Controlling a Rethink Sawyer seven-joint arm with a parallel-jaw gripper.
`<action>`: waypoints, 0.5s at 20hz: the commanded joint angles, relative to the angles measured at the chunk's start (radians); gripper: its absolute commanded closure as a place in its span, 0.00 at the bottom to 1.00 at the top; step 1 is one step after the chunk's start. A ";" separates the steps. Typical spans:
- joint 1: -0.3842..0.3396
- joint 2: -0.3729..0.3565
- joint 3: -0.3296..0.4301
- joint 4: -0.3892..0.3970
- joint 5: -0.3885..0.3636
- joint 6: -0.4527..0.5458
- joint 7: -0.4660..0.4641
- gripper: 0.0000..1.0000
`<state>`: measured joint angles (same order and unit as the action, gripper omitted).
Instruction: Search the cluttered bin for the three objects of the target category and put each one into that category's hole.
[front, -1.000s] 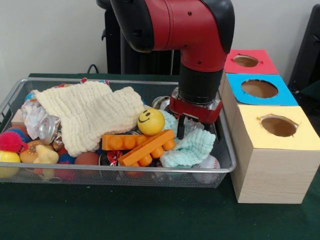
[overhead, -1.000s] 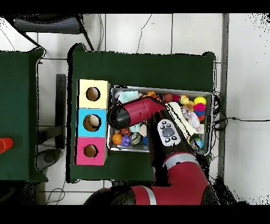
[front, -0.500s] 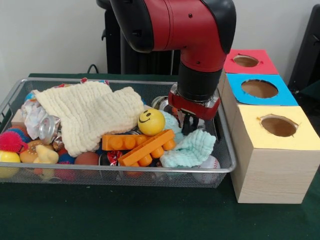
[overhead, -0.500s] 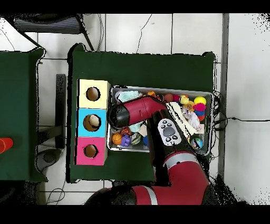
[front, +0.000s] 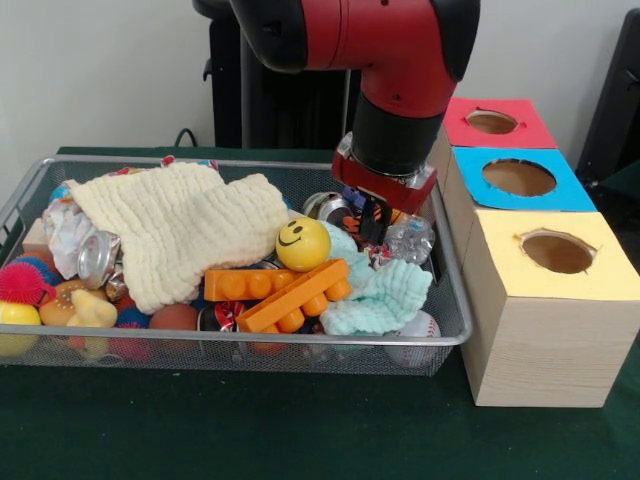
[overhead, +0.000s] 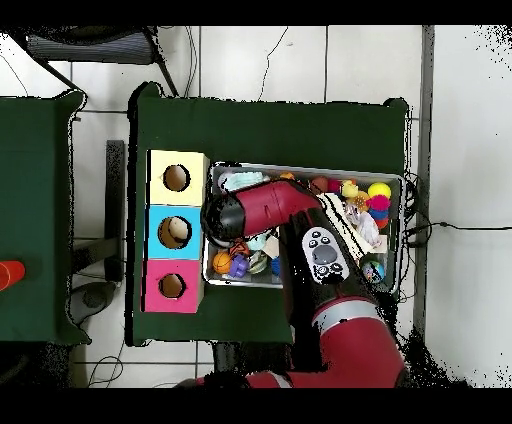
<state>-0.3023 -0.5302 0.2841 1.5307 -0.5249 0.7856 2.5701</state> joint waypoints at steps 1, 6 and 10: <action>-0.039 -0.061 0.064 0.062 0.022 0.052 -0.178 1.00; -0.068 -0.042 0.088 0.111 0.037 0.001 -0.171 1.00; -0.112 -0.021 0.130 0.172 0.074 -0.025 -0.165 0.00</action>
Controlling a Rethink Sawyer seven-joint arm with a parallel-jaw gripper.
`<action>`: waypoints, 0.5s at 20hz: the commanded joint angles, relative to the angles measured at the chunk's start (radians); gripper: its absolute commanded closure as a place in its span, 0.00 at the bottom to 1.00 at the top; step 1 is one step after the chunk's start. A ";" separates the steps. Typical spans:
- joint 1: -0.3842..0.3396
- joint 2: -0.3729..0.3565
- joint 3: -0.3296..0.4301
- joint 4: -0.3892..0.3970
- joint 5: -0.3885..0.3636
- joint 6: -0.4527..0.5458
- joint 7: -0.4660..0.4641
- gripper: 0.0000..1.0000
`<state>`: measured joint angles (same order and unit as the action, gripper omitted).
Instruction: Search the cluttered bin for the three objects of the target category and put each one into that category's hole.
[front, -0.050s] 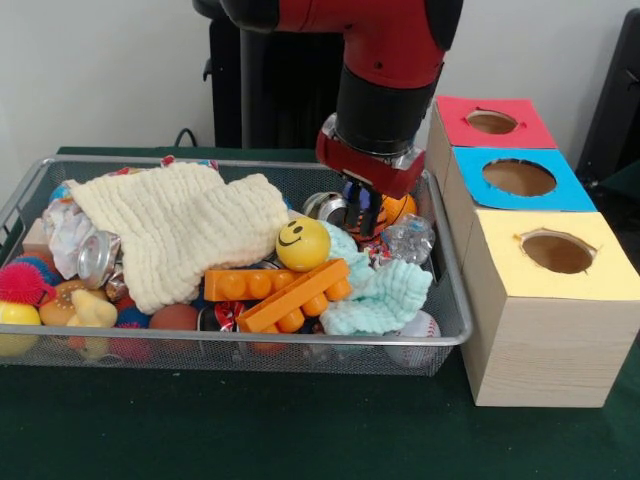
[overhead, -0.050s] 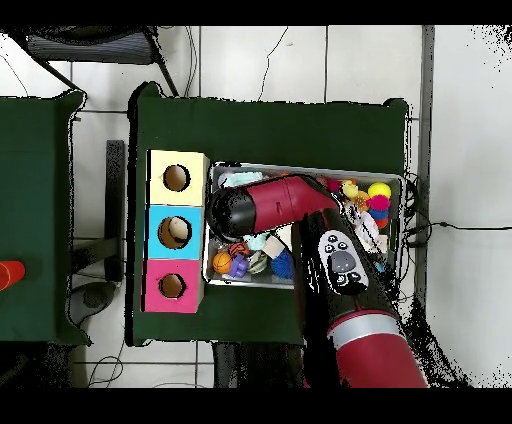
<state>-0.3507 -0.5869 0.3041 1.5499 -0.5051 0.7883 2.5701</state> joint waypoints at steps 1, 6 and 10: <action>-0.078 0.043 0.124 0.164 0.076 -0.014 -0.171 0.00; -0.086 0.045 0.126 0.238 0.123 -0.077 -0.063 0.00; -0.094 0.035 0.119 0.277 0.171 -0.103 -0.004 0.00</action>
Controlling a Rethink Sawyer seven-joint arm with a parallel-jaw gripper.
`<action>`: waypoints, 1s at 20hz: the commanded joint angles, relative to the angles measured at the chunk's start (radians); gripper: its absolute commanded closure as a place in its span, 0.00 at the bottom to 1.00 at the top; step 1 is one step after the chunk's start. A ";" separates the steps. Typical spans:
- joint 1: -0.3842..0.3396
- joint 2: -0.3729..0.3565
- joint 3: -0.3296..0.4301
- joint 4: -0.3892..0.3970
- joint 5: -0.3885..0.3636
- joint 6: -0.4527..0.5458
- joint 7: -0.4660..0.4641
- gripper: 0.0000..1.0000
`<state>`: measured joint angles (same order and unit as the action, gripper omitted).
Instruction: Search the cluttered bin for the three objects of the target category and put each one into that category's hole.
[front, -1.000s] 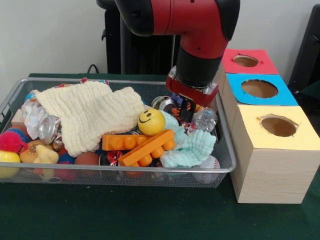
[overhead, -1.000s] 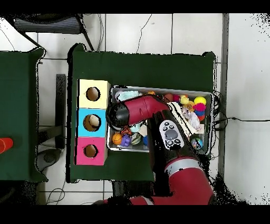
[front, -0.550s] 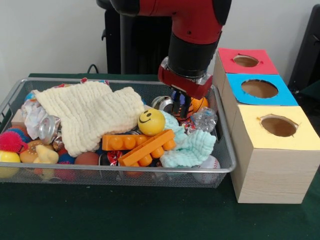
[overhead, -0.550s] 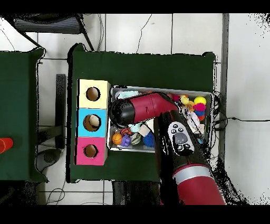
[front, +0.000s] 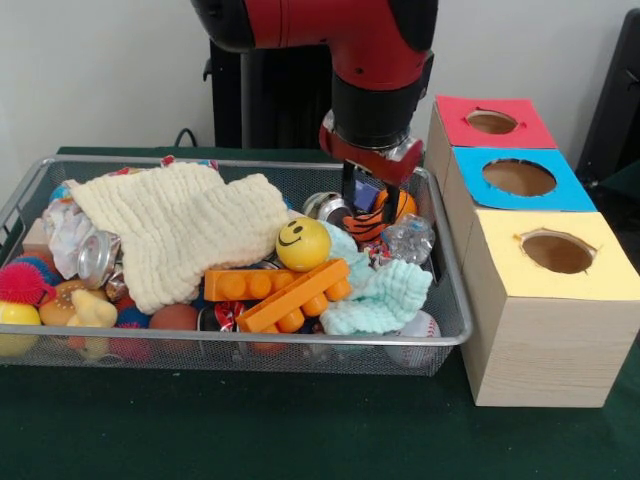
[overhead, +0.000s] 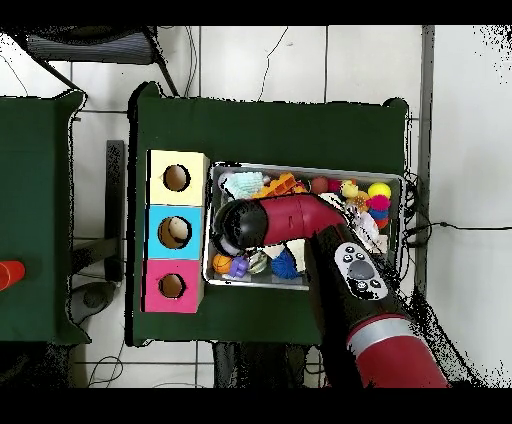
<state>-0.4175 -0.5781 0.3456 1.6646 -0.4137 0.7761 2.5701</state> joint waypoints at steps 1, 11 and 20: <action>-0.034 0.029 0.081 0.174 0.099 -0.108 0.011 0.00; -0.052 0.043 0.029 0.186 0.140 -0.382 0.101 0.00; -0.022 0.062 -0.036 0.070 0.141 -0.526 0.105 0.00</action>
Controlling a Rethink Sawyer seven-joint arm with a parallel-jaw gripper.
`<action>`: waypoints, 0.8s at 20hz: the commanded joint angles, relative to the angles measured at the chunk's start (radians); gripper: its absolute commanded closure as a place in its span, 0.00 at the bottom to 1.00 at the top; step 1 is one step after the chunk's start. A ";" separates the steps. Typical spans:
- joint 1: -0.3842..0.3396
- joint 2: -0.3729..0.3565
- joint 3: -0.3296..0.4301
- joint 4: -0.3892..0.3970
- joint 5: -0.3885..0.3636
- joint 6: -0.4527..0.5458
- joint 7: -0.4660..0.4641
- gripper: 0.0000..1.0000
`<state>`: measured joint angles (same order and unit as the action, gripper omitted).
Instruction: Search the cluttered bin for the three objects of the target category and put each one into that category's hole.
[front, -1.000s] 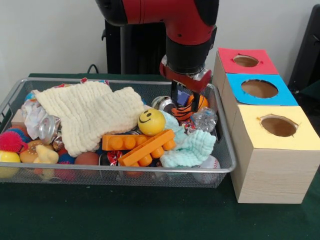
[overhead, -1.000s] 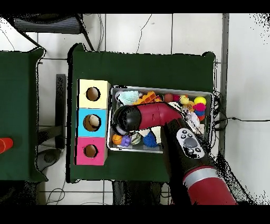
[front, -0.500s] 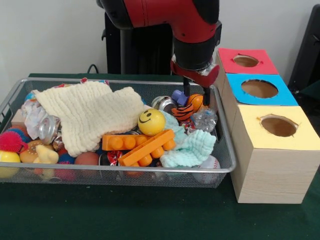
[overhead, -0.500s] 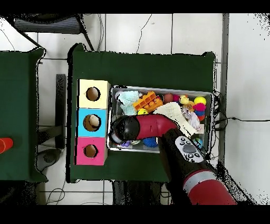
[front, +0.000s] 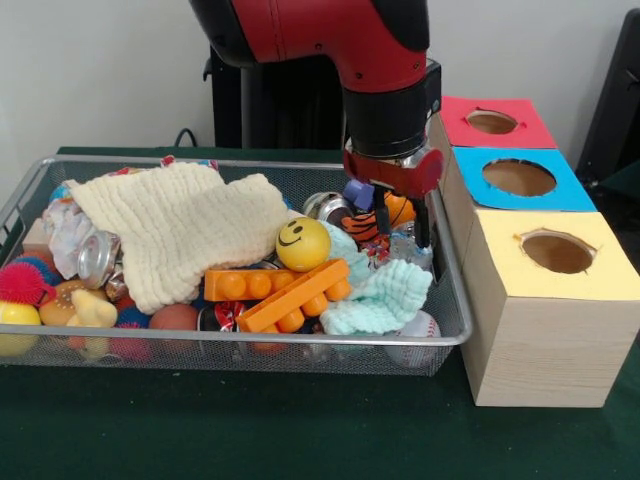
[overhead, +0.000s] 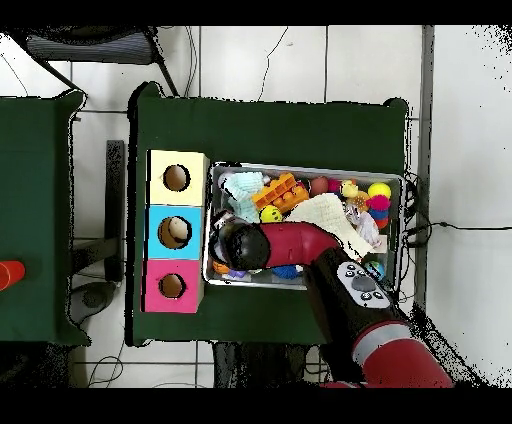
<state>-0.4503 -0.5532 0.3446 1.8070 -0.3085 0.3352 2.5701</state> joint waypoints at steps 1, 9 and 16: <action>0.016 0.040 -0.046 -0.080 0.037 -0.082 0.101 0.00; 0.123 0.053 -0.112 -0.043 0.076 -0.104 0.142 0.00; 0.143 0.109 -0.095 -0.041 0.074 -0.025 0.047 0.00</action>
<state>-0.3317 -0.5366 0.2240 1.7904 -0.2693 0.2631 2.5701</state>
